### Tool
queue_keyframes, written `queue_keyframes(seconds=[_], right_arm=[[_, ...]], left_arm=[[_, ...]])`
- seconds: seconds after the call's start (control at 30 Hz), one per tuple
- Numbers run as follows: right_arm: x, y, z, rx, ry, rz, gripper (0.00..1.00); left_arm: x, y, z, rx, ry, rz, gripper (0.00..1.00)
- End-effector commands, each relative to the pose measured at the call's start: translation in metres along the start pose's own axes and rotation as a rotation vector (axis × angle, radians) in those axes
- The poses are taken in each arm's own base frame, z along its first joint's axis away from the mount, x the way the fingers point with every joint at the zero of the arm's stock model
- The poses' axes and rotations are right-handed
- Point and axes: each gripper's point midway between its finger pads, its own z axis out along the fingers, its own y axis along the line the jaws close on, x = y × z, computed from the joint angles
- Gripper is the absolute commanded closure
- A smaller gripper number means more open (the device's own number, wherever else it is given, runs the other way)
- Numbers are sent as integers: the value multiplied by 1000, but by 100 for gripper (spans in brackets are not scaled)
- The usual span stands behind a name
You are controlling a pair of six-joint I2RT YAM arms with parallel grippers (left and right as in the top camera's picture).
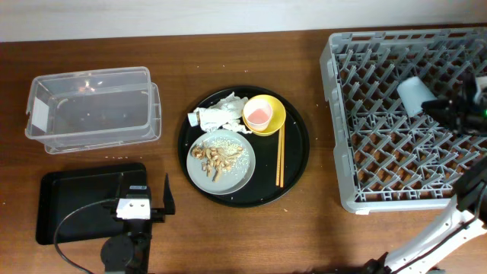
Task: Sort waste into correct bins and load items into the dishwasher rack
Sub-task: 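Grasp the blue cup and place it upside down in the rack, then reach the right gripper to the pink cup and lift it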
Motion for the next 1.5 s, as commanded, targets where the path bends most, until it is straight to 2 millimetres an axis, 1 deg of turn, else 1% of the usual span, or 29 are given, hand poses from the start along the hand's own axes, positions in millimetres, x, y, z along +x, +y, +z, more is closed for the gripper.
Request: queue_keyframes(seconds=[0.0, 0.07, 0.1, 0.17, 0.27, 0.33, 0.37, 0.4, 0.43, 0.47, 0.53, 0.57, 0.6, 0.63, 0.7, 0.73, 0.77, 0.8, 0.83, 0.87, 0.9, 0.93, 0.97, 1.03, 1.07, 1.17, 1.23, 1.37, 1.47], right_arm=[[7, -19, -25, 25, -21, 92, 90], [12, -14, -46, 21, -48, 133, 90], [17, -7, -61, 22, -72, 150, 90], [22, 7, -81, 29, -111, 146, 90], [32, 44, -112, 60, -194, 72, 90], [46, 85, -126, 90, -245, -13, 90], [62, 123, -132, 117, -280, -105, 90], [75, 148, -131, 140, -291, -180, 90], [88, 170, -127, 164, -292, -249, 89], [118, 208, -112, 203, -266, -388, 87], [167, 254, -74, 229, -152, -613, 61], [192, 269, -51, 236, -60, -731, 50], [207, 276, -36, 234, 3, -795, 47], [229, 287, -9, 207, 116, -891, 43], [251, 300, 43, 171, 260, -992, 43], [249, 297, 74, 241, 289, -981, 43], [243, 289, 96, 328, 290, -965, 43], [232, 273, 133, 482, 274, -943, 43], [225, 261, 161, 569, 266, -943, 43], [223, 249, 192, 626, 277, -962, 44], [223, 231, 232, 676, 301, -980, 44], [224, 218, 260, 691, 319, -987, 44], [224, 209, 283, 688, 329, -994, 44], [220, 193, 318, 679, 327, -1004, 44], [217, 188, 333, 665, 321, -1006, 47], [213, 178, 352, 658, 312, -1011, 48], [218, 163, 362, 678, 335, -983, 53], [231, 155, 371, 705, 338, -939, 60], [229, 149, 369, 758, 320, -936, 61]], left_arm=[[2, -1, 0, 3, 3, 16, 1], [2, -1, 0, 3, 3, 16, 1], [2, -1, 0, 3, 3, 16, 1], [2, -1, 0, 3, 3, 16, 1], [2, -1, 0, 3, 3, 16, 1], [2, -1, 0, 3, 3, 16, 1], [2, -1, 0, 3, 3, 16, 1], [2, -1, 0, 3, 3, 16, 1], [2, -1, 0, 3, 3, 16, 1], [2, -1, 0, 3, 3, 16, 1], [2, -1, 0, 3, 3, 16, 1], [2, -1, 0, 3, 3, 16, 1], [2, -1, 0, 3, 3, 16, 1], [2, -1, 0, 3, 3, 16, 1], [2, -1, 0, 3, 3, 16, 1], [2, -1, 0, 3, 3, 16, 1], [2, -1, 0, 3, 3, 16, 1], [2, -1, 0, 3, 3, 16, 1], [2, -1, 0, 3, 3, 16, 1], [2, -1, 0, 3, 3, 16, 1], [2, -1, 0, 3, 3, 16, 1], [2, -1, 0, 3, 3, 16, 0], [2, -1, 0, 3, 3, 16, 1], [2, -1, 0, 3, 3, 16, 1], [2, -1, 0, 3, 3, 16, 1], [2, -1, 0, 3, 3, 16, 1], [2, -1, 0, 3, 3, 16, 1], [2, -1, 0, 3, 3, 16, 1], [2, -1, 0, 3, 3, 16, 1]])
